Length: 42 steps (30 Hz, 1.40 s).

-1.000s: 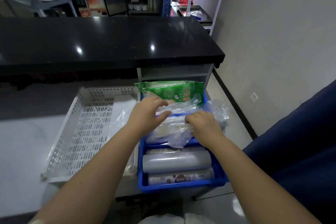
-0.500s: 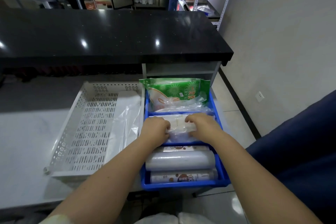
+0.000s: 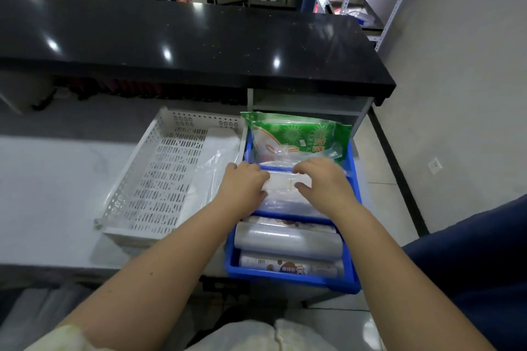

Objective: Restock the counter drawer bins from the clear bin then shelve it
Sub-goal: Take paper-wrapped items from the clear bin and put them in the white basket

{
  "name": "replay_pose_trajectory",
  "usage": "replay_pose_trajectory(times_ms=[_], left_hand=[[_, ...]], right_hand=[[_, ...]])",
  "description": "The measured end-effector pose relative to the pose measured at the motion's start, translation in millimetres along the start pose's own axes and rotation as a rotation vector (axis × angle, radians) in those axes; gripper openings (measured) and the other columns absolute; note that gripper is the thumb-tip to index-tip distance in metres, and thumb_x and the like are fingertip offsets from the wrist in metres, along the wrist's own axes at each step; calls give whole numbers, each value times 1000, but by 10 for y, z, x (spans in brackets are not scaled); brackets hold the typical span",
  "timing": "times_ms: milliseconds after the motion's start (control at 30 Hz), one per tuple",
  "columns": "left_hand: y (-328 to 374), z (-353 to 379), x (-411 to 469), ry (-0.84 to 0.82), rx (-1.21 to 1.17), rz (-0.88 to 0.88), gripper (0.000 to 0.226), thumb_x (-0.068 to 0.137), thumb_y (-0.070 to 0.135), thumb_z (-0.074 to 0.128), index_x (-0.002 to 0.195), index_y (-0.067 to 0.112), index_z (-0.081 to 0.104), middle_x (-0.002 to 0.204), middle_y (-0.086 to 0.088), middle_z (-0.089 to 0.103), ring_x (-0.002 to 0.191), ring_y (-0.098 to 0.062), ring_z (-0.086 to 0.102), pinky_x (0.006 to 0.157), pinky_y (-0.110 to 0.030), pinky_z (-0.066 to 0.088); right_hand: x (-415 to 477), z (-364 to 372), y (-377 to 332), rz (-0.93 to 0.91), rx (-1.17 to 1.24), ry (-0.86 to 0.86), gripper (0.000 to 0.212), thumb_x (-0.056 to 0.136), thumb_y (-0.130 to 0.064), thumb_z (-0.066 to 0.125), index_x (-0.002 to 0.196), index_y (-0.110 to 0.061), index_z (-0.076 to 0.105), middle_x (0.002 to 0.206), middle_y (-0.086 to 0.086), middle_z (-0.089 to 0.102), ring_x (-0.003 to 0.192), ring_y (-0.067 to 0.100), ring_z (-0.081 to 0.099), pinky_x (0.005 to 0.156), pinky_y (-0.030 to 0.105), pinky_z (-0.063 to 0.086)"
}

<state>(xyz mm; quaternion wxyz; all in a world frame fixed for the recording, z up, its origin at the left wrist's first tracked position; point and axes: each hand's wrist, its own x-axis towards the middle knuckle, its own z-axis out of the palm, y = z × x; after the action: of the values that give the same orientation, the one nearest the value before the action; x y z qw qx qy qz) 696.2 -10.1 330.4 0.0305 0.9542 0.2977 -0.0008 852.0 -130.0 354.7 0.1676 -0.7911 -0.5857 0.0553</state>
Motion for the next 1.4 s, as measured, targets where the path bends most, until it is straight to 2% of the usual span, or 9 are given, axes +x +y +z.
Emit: replay_pose_trajectory(times_ms=[200,400,567,700,767,933,1200,1300,1400], left_hand=[[-594,-301,-706,176,-45,-270,39,87,41,59,122,27,57,119,0,61,113,-26,51,95,-41,32],[-1336,-419,-1878,318,-101,-652,35,85,38,62,119,27,61,118,0,63,111,-25,53,95,-43,34],[-2105,-278,-3135,362,-93,-919,33,84,37,63,116,27,62,111,2,65,105,-24,57,92,-43,40],[-2774,-102,-4161,351,-67,-1074,33,83,40,63,113,27,64,105,1,66,99,-27,59,82,-40,42],[-3093,63,-4634,319,-63,-1132,33,82,40,64,112,27,65,104,0,66,99,-28,59,80,-40,43],[-3693,672,-5541,233,-225,-1250,35,84,39,62,116,25,64,112,-4,66,102,-29,60,83,-40,46],[-4010,1638,-5967,142,-557,-1295,32,86,34,64,117,24,63,118,0,65,104,-23,61,87,-38,48],[-4108,2095,-5969,77,-661,-1332,41,86,32,63,126,22,57,122,-4,61,110,-26,56,92,-41,45],[-4278,2616,-5955,-90,-683,-1367,56,87,33,60,139,24,42,135,-6,51,120,-29,48,95,-43,43]], right_hand=[[350,212,-908,-385,59,33,23,80,-14,71,103,-14,70,103,5,69,100,29,58,86,42,42],[398,678,-2067,-623,92,-56,26,82,-21,69,108,-19,68,110,1,67,107,28,53,89,41,40],[275,1170,-3367,-850,145,-149,28,82,-20,69,110,-20,67,110,0,67,108,27,52,89,41,41],[114,1726,-4509,-968,196,-231,23,78,-16,69,101,-13,71,97,7,69,95,35,56,77,46,45],[26,2086,-5013,-1013,177,-292,23,78,-15,69,101,-12,70,97,8,69,93,35,56,76,43,47],[-153,3018,-5810,-1023,102,-486,31,82,-22,68,112,-18,64,108,5,64,104,30,53,83,42,47],[-211,4078,-6074,-888,-121,-876,40,86,-22,63,125,-21,56,126,3,59,117,28,47,93,43,44],[-135,4547,-6131,-884,-280,-1069,50,87,-25,62,134,-23,46,134,6,52,123,31,41,97,44,41],[-105,5106,-6171,-866,-333,-1126,57,84,-26,64,137,-23,43,139,8,46,126,33,38,99,43,38]])
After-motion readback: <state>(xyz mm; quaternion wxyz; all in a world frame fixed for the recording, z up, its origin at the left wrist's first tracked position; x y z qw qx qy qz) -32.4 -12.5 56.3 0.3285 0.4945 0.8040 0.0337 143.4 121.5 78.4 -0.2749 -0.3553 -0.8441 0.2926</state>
